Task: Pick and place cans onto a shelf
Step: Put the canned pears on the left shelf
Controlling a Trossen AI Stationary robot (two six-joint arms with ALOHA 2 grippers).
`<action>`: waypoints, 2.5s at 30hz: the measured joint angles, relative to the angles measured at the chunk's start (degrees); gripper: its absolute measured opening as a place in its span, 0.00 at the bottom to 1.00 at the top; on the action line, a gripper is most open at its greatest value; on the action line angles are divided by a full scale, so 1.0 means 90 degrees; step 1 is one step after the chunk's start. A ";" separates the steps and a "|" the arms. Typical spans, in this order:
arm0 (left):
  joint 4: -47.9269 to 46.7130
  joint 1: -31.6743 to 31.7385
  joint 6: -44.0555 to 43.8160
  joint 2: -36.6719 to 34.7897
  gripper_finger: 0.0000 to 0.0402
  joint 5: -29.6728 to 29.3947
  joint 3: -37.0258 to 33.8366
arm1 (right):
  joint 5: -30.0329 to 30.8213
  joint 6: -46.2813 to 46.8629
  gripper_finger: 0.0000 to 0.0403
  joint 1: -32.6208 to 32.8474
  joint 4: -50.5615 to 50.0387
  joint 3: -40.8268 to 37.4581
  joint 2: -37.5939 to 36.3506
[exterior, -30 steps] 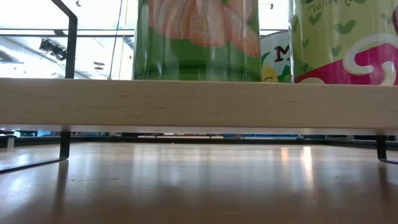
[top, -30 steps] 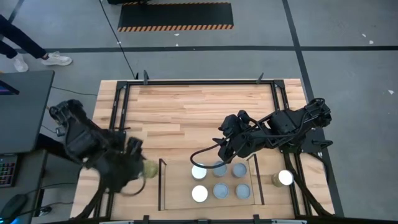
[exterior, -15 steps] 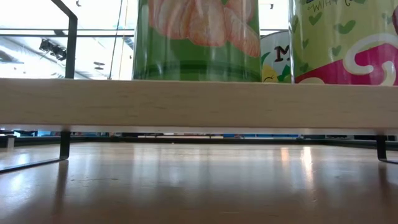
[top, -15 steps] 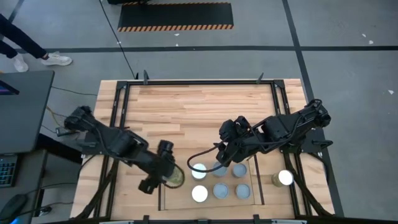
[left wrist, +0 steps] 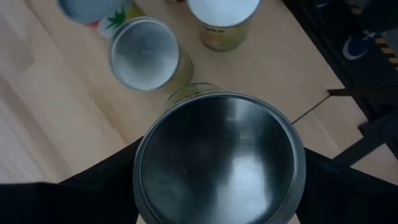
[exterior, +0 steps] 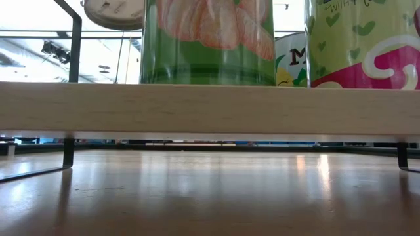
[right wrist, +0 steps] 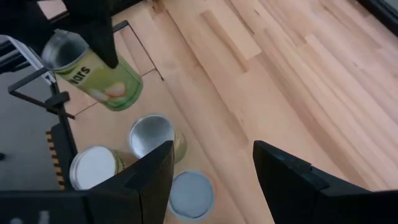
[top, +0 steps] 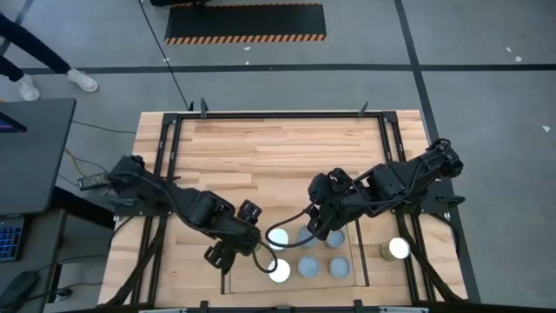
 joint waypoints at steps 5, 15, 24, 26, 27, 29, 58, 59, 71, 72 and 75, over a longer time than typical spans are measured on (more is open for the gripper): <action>0.0235 0.0218 0.0325 0.0019 0.79 0.0277 -0.0245 | -0.0001 0.0230 0.56 0.0099 0.0000 0.0002 0.0000; 0.0476 0.0568 0.0536 0.0026 0.79 0.0529 -0.0890 | -0.0022 0.0418 0.56 0.0292 -0.0014 0.0005 -0.0069; 0.0827 0.0913 -0.0256 0.0181 0.79 0.0521 -0.1078 | 0.0207 0.0411 0.56 0.0292 -0.0007 0.0015 -0.0601; 0.0794 0.0921 -0.0456 0.0287 0.79 0.0525 -0.1078 | 0.0311 0.0413 0.56 0.0272 -0.0005 0.0015 -0.0709; 0.0746 0.0901 -0.0573 0.0335 0.79 0.0520 -0.1078 | 0.0365 0.0411 0.56 0.0266 -0.0003 0.0015 -0.0759; 0.0603 0.0834 -0.0782 0.0431 0.79 0.0570 -0.1078 | 0.0407 0.0412 0.56 0.0265 0.0014 0.0015 -0.0846; 0.0912 0.0540 0.1132 0.0816 0.80 0.0870 -0.1076 | 0.0429 0.0258 0.56 0.0243 0.0148 0.0015 -0.0891; 0.0902 0.0536 0.1340 0.0816 0.80 0.0871 -0.1076 | 0.0429 0.0258 0.56 0.0243 0.0151 0.0015 -0.0891; 0.0708 0.0537 0.2462 0.0816 0.80 0.0705 -0.1076 | 0.0376 0.0260 0.56 0.0243 0.0192 0.0012 -0.0889; 0.0704 0.0537 0.2451 0.0816 0.80 0.0707 -0.1076 | 0.0378 0.0262 0.56 0.0243 0.0192 0.0012 -0.0889; 0.0677 0.0540 0.2314 0.0813 0.81 0.0706 -0.1076 | 0.0376 0.0262 0.56 0.0243 0.0192 0.0012 -0.0889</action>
